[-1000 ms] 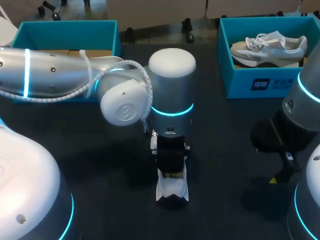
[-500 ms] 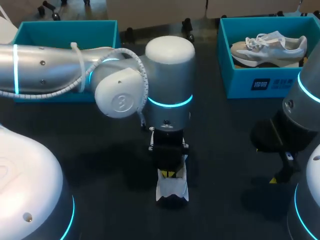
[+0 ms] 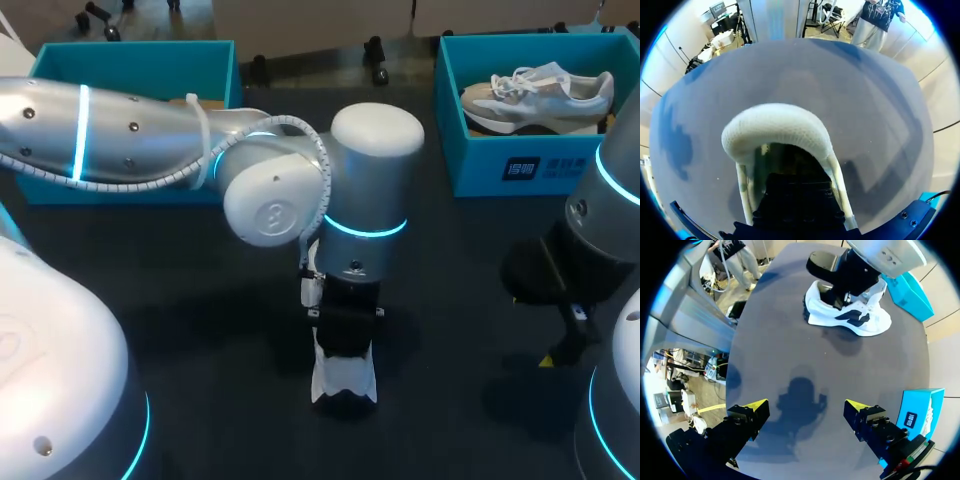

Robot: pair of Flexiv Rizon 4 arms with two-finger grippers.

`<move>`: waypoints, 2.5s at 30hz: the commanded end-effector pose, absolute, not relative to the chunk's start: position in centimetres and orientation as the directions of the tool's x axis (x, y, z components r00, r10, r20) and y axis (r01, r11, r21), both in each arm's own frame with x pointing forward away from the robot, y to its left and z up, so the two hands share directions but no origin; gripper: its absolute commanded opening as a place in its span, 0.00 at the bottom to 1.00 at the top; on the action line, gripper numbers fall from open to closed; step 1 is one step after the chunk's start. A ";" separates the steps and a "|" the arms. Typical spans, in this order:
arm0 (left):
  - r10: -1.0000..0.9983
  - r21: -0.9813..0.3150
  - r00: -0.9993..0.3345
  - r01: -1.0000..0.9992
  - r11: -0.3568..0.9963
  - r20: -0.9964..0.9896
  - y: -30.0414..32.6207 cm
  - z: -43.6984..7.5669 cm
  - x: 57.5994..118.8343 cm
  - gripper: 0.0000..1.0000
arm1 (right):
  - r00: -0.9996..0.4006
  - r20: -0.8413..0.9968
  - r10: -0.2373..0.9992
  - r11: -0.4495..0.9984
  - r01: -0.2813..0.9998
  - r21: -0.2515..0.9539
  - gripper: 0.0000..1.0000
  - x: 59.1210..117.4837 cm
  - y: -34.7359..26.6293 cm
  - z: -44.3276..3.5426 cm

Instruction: Take the shoe out of the shoebox, open the shoe tongue, remove and reinsert the insole, then place the shoe into the shoebox

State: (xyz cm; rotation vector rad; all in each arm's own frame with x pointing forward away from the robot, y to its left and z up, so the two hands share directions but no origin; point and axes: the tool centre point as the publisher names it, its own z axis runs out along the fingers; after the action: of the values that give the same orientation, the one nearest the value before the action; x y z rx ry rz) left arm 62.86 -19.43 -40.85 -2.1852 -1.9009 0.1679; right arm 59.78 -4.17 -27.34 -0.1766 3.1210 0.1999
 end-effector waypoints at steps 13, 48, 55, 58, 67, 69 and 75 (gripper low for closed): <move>0.996 -0.121 0.051 0.991 -0.059 -0.068 -19.7 -38.7 65.5 0.00 | -0.993 -0.019 -0.112 0.985 -0.114 0.127 1.00 59.7 -4.2 -27.4; 1.000 -0.035 0.008 0.999 -0.008 -0.009 -19.5 -37.5 66.9 0.00 | -0.993 -0.019 -0.112 0.985 -0.114 0.127 1.00 59.7 -4.2 -27.4; 0.997 0.015 -0.002 1.000 0.003 -0.077 -19.7 -35.8 66.4 0.00 | -0.993 -0.019 -0.112 0.985 -0.114 0.127 1.00 59.7 -4.2 -27.4; 0.997 0.017 -0.002 1.000 0.003 -0.083 -19.9 -35.6 66.4 0.00 | -0.993 -0.019 -0.112 0.985 -0.114 0.127 1.00 59.7 -4.2 -27.4; 0.997 0.047 -0.022 0.999 0.026 -0.078 -19.8 -35.5 67.0 0.00 | -0.993 -0.019 -0.112 0.985 -0.114 0.127 1.00 59.7 -4.2 -27.4; 0.997 0.049 -0.024 0.998 0.028 -0.078 -20.0 -35.8 67.3 0.00 | -0.993 -0.019 -0.112 0.985 -0.114 0.127 1.00 59.7 -4.2 -27.4; 0.997 0.063 -0.021 0.998 0.026 -0.070 -20.4 -36.4 67.8 0.13 | -0.993 -0.019 -0.112 0.985 -0.114 0.127 1.00 59.7 -4.2 -27.4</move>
State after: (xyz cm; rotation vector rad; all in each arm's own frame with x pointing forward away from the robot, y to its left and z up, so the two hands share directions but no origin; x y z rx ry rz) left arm 67.64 -19.99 -35.87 -2.2640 -2.3153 0.0115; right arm 59.76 -4.19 -27.34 -0.1768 3.1207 0.2002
